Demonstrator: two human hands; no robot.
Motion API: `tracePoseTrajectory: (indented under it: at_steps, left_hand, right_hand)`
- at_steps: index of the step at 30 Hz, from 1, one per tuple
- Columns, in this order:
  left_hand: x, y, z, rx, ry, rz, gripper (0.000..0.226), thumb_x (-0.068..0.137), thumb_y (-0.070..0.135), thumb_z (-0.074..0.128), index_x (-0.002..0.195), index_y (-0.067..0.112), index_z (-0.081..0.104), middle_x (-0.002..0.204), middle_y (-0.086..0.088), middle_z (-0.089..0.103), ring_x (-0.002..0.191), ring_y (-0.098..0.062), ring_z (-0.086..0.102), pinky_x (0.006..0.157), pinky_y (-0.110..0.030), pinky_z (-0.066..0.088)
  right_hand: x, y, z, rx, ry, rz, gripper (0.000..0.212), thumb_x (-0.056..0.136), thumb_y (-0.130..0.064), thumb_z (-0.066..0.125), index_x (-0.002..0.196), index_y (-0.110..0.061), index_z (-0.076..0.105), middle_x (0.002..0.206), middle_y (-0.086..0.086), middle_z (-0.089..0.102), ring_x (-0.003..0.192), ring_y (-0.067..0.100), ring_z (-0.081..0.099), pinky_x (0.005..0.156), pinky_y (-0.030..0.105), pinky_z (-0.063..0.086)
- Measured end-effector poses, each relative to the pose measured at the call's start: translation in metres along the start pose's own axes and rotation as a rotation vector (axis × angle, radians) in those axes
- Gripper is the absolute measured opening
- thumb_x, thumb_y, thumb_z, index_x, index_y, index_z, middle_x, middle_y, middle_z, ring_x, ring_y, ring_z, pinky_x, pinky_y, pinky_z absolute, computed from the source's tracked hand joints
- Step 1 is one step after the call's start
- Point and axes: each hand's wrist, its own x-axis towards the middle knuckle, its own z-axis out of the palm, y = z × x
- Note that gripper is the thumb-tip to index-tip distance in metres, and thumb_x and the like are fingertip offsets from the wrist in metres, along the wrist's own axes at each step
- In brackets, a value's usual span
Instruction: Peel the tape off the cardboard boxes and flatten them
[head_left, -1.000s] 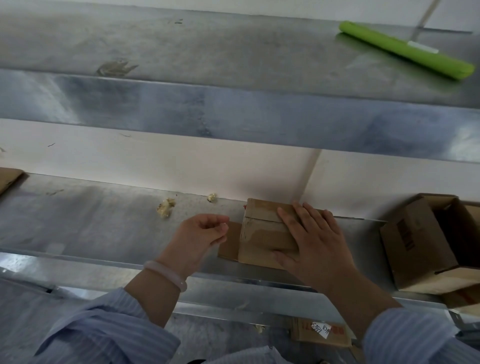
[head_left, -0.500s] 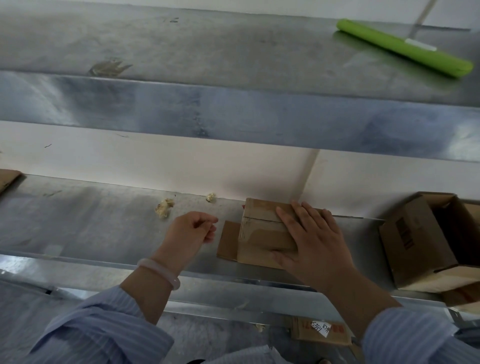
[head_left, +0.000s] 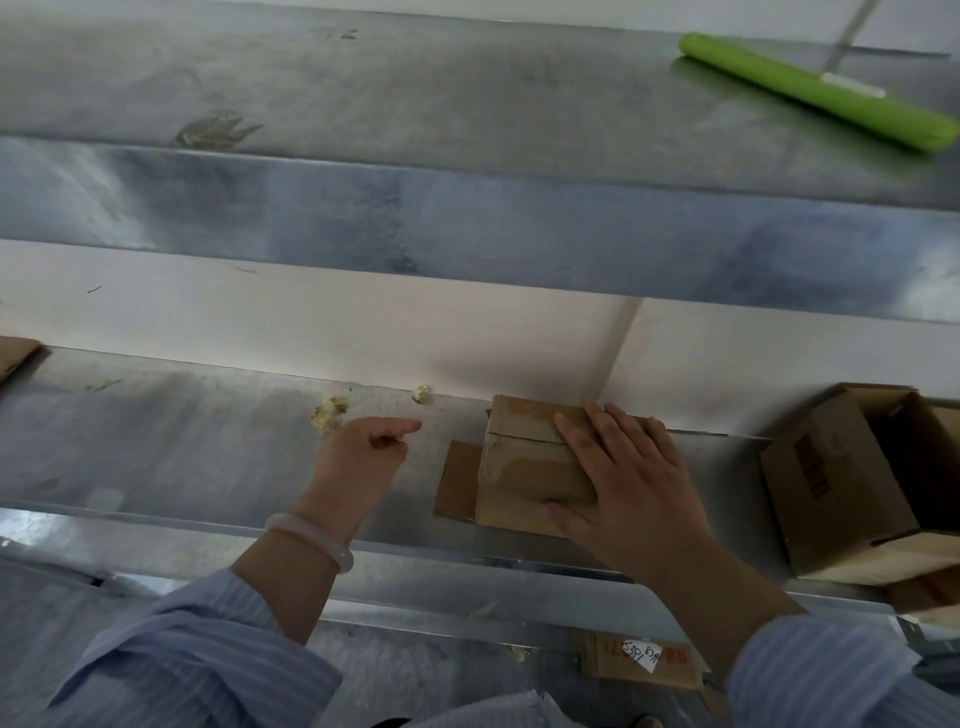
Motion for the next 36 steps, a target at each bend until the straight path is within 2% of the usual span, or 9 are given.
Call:
tracePoseTrajectory:
  at_steps: [4,7,12,15,18,26,29,32,36]
  left_hand:
    - [0.007,-0.006,-0.003,-0.095,-0.035,-0.044,0.033,0.092,-0.001,0.056,0.122,0.011,0.064,0.095,0.003,0.072,0.092,-0.015,0.069,0.087,-0.026,0.053]
    - [0.005,-0.001,-0.005,-0.138,-0.006,-0.068,0.009,0.091,0.017,0.064,0.095,0.014,0.072,0.070,0.000,0.073,0.073,-0.016,0.072,0.078,-0.033,0.059]
    - [0.006,0.008,-0.015,0.202,0.135,-0.078,0.051,0.097,0.045,0.046,0.066,0.010,0.067,0.053,-0.003,0.064,0.053,-0.018,0.062,0.061,-0.029,0.052]
    - [0.020,-0.006,-0.015,-0.022,0.054,-0.164,0.025,0.096,0.011,0.054,0.119,0.013,0.062,0.094,-0.009,0.068,0.082,-0.027,0.066,0.080,-0.045,0.056]
    - [0.025,-0.016,-0.010,-0.074,-0.057,-0.216,0.066,0.090,0.008,0.063,0.147,0.020,0.034,0.126,-0.005,0.054,0.113,-0.028,0.056,0.098,-0.051,0.048]
    - [-0.032,0.035,0.044,-0.114,-0.559,0.160,0.042,0.095,0.056,0.039,0.135,0.043,0.041,0.126,0.016,0.058,0.116,-0.002,0.054,0.097,-0.022,0.047]
    - [-0.041,0.040,0.052,-0.112,-0.428,0.330,0.051,0.086,0.069,0.040,0.135,0.059,0.027,0.132,0.023,0.045,0.123,0.006,0.042,0.105,-0.022,0.039]
    - [-0.045,0.058,0.042,-0.114,-0.197,0.660,0.052,0.091,0.046,0.047,0.140,0.031,0.040,0.138,0.020,0.041,0.128,0.009,0.037,0.103,-0.011,0.034]
    - [-0.039,0.085,0.029,0.005,-0.098,0.845,0.046,0.092,0.045,0.052,0.132,0.022,0.058,0.138,0.010,0.053,0.130,-0.013,0.046,0.106,-0.042,0.041]
  right_hand:
    - [0.000,0.000,0.000,0.014,0.011,-0.001,0.086,0.080,-0.078,0.036,0.147,-0.025,0.038,0.149,0.011,0.044,0.137,0.031,0.041,0.111,0.056,0.032]
    - [0.000,0.001,0.001,0.011,0.017,-0.003,0.085,0.079,-0.077,0.039,0.147,-0.025,0.039,0.148,0.012,0.044,0.137,0.032,0.042,0.111,0.056,0.032]
    - [0.000,0.002,0.002,-0.014,0.008,-0.008,0.086,0.080,-0.078,0.038,0.148,-0.027,0.036,0.149,0.010,0.043,0.138,0.031,0.039,0.112,0.055,0.030]
    - [0.000,0.002,0.002,-0.006,0.019,-0.006,0.086,0.080,-0.078,0.037,0.148,-0.026,0.037,0.149,0.011,0.044,0.137,0.032,0.041,0.111,0.056,0.032]
    - [0.000,0.001,0.003,-0.002,0.025,-0.011,0.086,0.080,-0.078,0.036,0.148,-0.025,0.037,0.149,0.011,0.044,0.137,0.032,0.041,0.111,0.056,0.032]
    - [-0.006,0.005,0.003,0.005,0.060,-0.058,0.077,0.090,-0.071,0.029,0.148,-0.022,0.040,0.149,0.010,0.044,0.137,0.031,0.040,0.111,0.056,0.031]
    - [-0.014,0.009,0.001,0.113,0.189,-0.037,0.074,0.093,-0.069,0.030,0.150,-0.022,0.035,0.155,0.006,0.036,0.143,0.027,0.032,0.115,0.053,0.026]
    - [-0.021,0.009,-0.005,0.335,0.370,-0.015,0.073,0.094,-0.063,0.036,0.152,-0.019,0.030,0.158,0.004,0.028,0.148,0.023,0.021,0.119,0.049,0.020]
    - [-0.030,-0.004,-0.004,0.719,0.458,0.070,0.068,0.095,-0.061,0.035,0.153,-0.030,0.018,0.160,-0.006,0.020,0.148,0.017,0.020,0.118,0.035,0.024]
